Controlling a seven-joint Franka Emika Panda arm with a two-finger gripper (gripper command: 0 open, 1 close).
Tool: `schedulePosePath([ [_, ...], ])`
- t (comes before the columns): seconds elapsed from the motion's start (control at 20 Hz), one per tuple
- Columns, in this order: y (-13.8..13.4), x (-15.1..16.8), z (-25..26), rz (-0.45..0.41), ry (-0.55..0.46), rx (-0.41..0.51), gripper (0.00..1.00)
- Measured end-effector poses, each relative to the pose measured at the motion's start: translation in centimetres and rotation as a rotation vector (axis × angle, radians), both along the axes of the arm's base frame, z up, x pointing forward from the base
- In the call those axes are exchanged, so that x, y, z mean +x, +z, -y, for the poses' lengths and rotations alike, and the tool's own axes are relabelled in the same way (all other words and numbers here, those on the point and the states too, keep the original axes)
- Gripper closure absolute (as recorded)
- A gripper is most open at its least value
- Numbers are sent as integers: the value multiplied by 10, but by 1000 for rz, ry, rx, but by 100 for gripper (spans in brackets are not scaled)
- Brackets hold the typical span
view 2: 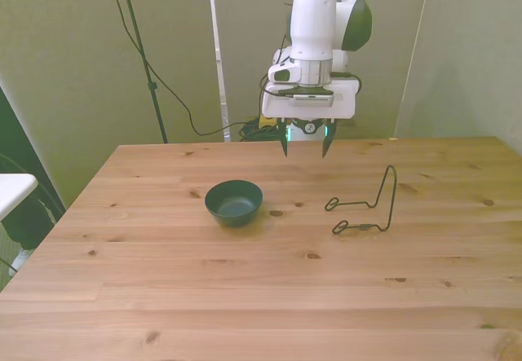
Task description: Load the bowl
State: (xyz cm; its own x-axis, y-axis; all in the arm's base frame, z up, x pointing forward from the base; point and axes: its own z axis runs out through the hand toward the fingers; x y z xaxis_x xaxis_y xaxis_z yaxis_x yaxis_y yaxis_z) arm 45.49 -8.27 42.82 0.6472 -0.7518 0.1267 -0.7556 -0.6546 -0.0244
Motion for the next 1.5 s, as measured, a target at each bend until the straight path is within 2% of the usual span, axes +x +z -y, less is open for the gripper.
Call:
schedulePosePath([
  [0.25, 14, 7, 23, -27, 14, -31, 0],
  [0.55, 23, 11, 66, -19, -41, -73, 0],
  [1.0, 20, 51, 119, 23, -51, -62, 0],
  [1.15, 12, 68, 119, 20, -42, -56, 0],
  [1.3, -7, 84, 106, 27, -17, -21, 0],
  [1.5, -21, 92, 90, 22, 8, -14, 0],
])
